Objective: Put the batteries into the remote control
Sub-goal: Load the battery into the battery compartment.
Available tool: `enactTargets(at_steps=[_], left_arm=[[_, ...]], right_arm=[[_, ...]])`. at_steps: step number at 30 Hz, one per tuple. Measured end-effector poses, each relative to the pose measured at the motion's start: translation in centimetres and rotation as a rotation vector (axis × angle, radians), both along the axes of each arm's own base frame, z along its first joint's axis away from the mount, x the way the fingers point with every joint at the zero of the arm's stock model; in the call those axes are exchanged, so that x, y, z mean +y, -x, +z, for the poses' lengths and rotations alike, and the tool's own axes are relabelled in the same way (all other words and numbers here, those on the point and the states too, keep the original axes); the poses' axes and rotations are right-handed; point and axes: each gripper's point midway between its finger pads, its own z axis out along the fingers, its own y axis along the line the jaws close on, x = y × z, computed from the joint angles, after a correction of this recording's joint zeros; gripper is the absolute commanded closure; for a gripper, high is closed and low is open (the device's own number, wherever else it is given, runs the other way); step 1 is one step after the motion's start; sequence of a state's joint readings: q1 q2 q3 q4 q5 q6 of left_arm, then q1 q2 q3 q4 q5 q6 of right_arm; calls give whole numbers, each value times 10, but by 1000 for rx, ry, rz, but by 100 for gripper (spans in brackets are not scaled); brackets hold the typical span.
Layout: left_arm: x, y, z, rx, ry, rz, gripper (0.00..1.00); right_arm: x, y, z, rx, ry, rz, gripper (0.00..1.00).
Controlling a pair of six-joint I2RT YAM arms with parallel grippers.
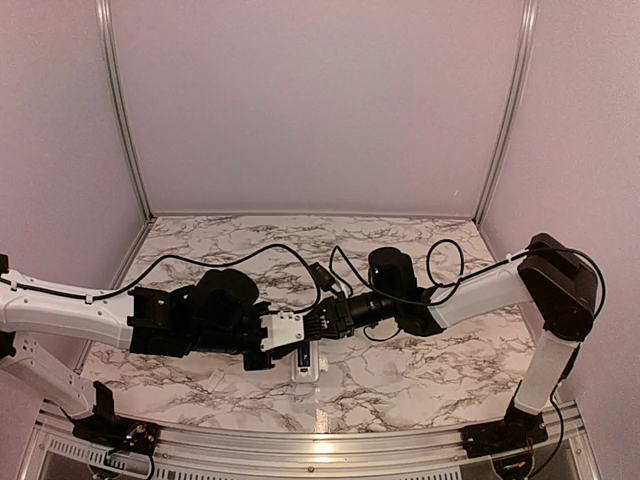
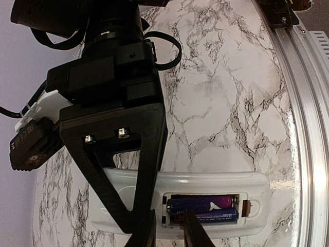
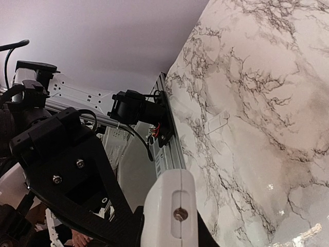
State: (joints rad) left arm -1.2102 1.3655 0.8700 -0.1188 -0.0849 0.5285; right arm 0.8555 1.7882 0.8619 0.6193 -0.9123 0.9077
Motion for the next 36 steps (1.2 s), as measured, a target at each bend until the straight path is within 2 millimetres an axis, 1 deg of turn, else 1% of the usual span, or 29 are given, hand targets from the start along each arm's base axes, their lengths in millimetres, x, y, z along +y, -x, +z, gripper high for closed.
enactTargets(at_steps=[8,16,23,36], left_arm=[[-1,0,-4,3,-10,1,85],[-3,2,-5,10,-25,-9,87],[-5,6,-17,25,-72,-22,89],[-12,13,-32,18,-161,-39,94]], right_arm=[[0,0,0,0,0,1,100],[1,2,0,-6,5,8,100],[-1,4,-9,-2,39,14,100],[-5,10,-23,17,94,34,100]])
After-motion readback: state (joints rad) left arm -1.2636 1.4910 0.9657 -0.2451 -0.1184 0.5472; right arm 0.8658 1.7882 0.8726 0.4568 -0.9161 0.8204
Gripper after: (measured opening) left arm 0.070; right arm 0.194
